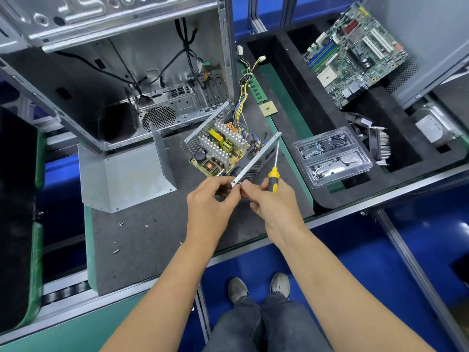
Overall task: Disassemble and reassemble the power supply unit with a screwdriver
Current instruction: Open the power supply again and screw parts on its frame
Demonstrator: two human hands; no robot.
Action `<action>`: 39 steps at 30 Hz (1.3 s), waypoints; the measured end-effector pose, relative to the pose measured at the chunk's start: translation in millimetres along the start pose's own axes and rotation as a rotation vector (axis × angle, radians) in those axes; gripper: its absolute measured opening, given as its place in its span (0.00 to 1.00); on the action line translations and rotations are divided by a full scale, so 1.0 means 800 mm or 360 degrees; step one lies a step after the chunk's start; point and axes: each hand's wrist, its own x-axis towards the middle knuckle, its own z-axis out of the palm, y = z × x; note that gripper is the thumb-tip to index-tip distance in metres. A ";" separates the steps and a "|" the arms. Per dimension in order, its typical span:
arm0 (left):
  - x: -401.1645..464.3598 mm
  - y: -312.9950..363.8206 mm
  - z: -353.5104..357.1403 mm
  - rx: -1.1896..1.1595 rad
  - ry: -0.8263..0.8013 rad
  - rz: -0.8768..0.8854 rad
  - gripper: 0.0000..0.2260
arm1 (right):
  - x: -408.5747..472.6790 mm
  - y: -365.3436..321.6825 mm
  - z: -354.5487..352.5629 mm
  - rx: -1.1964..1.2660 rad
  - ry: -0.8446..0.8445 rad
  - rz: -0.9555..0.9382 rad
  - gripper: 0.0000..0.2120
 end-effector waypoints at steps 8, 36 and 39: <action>-0.004 0.001 0.001 -0.0084 0.0018 -0.0108 0.06 | 0.003 0.038 -0.074 -0.1057 -0.0078 -0.0899 0.14; 0.000 0.007 -0.001 -0.0035 0.0000 -0.0090 0.06 | -0.008 0.010 -0.106 -0.1575 -0.0307 -0.1014 0.14; -0.001 0.005 0.000 -0.0056 -0.0001 -0.0112 0.07 | -0.013 0.001 -0.110 -0.1436 -0.0246 -0.1084 0.15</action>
